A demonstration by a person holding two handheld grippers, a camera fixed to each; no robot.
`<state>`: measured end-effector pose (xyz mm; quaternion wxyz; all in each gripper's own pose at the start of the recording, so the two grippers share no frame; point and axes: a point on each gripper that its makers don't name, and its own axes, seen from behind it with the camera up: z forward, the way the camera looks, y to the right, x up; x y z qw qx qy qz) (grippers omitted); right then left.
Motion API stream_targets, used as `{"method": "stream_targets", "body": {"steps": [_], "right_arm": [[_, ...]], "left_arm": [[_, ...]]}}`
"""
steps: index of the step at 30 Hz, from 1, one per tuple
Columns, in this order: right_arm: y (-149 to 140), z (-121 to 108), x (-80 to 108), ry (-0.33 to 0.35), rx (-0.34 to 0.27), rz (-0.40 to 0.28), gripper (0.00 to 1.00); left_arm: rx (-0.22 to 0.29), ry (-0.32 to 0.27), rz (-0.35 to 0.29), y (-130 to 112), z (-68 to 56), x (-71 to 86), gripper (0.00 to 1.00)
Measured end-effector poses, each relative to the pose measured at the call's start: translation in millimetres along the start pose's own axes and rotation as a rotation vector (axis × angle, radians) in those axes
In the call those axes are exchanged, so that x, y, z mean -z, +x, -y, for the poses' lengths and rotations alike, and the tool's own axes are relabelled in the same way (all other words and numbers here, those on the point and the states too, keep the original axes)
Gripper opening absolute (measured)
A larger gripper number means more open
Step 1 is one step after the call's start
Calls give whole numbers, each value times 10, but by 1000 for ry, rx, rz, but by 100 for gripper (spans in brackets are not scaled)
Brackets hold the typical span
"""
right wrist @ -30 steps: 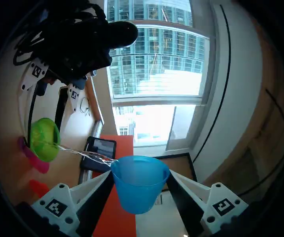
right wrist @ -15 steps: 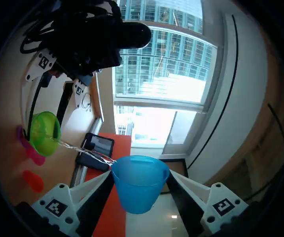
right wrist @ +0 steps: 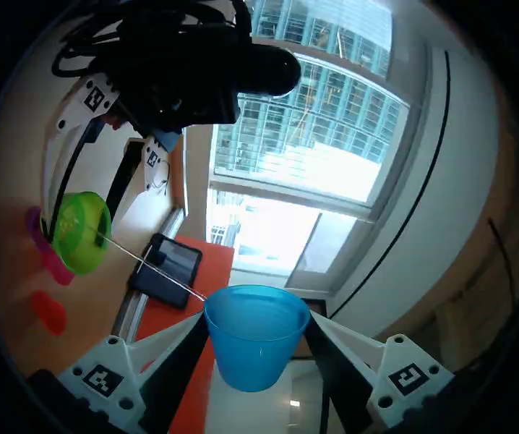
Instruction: Pour water
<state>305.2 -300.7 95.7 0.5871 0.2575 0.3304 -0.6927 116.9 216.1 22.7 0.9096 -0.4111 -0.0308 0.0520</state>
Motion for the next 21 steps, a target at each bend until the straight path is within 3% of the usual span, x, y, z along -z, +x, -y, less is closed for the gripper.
{"method": "stream_targets", "body": {"steps": [12, 21], "right_arm": [[99, -22, -1, -5, 85, -13, 92], [112, -6, 18, -3, 47, -22, 92]], "left_arm": [[0, 3, -1, 1, 5, -4, 88], [-3, 5, -2, 3, 6, -5, 88]]}}
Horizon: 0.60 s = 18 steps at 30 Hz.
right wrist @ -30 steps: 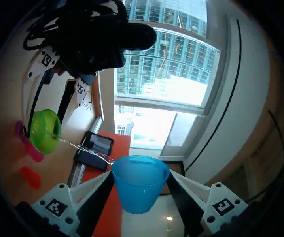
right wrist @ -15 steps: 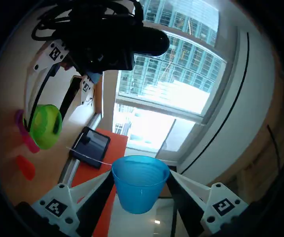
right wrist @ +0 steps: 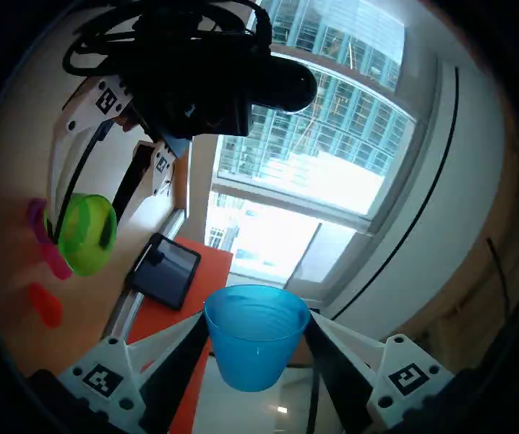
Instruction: Pour water
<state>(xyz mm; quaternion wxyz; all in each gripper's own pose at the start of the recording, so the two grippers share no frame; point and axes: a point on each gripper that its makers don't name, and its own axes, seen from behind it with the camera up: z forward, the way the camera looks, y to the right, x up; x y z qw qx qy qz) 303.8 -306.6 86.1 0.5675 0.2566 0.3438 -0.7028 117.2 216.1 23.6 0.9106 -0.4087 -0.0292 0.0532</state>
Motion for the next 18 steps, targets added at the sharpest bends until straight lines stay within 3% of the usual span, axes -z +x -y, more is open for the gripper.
{"method": "stream_targets", "body": {"steps": [3, 7, 18], "right_arm": [[-29, 26, 8, 3, -56, 3, 92], [-90, 74, 31, 14, -176, 9, 92], [-259, 183, 151, 31, -602, 46, 92]], "left_arm": [[-2, 1, -1, 14, -2, 4, 88], [-3, 1, -3, 35, -5, 14, 88], [-8, 6, -5, 41, 8, 36, 88]]}}
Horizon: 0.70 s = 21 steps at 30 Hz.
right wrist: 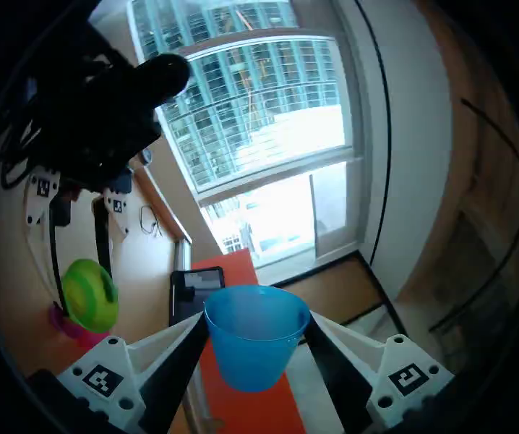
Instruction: Pour water
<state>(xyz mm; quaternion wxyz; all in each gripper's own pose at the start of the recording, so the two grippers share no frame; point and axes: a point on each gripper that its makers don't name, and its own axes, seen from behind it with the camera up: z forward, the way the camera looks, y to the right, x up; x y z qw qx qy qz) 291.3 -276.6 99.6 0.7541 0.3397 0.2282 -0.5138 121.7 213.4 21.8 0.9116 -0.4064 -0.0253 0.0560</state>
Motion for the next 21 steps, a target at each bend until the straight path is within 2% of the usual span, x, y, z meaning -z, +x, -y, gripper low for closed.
{"method": "stream_targets", "body": {"steps": [11, 17, 21], "right_arm": [[126, 158, 97, 38, -475, 2, 92], [238, 180, 122, 60, -702, -2, 92], [317, 184, 141, 74, -822, -7, 92]], "left_arm": [[-5, 0, -1, 17, -9, -2, 88], [-8, 2, -1, 24, -2, 7, 88], [-9, 1, -1, 27, -5, 14, 88]]}}
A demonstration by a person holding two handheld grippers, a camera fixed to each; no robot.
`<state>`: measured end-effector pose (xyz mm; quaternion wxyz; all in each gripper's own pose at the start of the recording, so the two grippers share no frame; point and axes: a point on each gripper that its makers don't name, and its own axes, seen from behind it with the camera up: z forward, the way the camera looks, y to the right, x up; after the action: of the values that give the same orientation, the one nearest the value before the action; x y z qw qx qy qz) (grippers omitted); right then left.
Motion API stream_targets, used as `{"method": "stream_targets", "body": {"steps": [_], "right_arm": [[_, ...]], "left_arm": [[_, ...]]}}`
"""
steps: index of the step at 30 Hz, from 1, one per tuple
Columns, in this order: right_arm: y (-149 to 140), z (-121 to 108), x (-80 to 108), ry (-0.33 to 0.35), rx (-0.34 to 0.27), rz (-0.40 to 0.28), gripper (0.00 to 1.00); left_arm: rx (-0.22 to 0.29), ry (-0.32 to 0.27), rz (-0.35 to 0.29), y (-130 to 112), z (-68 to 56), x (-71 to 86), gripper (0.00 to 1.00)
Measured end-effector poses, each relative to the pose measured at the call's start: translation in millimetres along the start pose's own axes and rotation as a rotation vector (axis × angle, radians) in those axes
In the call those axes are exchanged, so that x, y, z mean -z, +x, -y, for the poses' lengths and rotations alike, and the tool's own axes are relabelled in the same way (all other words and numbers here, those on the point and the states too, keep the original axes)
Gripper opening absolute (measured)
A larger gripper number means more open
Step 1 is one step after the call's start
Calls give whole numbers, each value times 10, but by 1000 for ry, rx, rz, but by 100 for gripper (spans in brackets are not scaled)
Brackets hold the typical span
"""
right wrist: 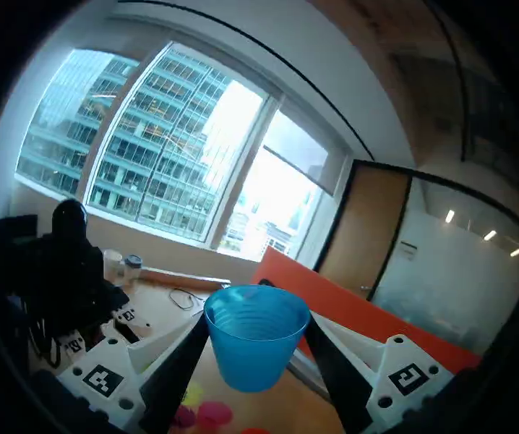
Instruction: Pour water
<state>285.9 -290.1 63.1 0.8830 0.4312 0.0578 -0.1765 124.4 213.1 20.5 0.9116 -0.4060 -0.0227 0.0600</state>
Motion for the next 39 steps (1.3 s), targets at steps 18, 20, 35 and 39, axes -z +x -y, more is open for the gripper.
{"method": "stream_targets", "body": {"steps": [18, 20, 35, 39], "right_arm": [[37, 20, 88, 12, -249, -3, 92], [6, -19, 111, 2, -250, 3, 92], [-270, -455, 429, -100, -290, 31, 92], [-328, -561, 535, -123, -291, 37, 92]], "left_arm": [[-6, -5, -1, 28, -42, 15, 88], [-6, -7, 0, 26, -53, 15, 88], [-6, -29, 6, 5, -149, -49, 88], [-10, -35, 9, 6, -180, -62, 88]]}}
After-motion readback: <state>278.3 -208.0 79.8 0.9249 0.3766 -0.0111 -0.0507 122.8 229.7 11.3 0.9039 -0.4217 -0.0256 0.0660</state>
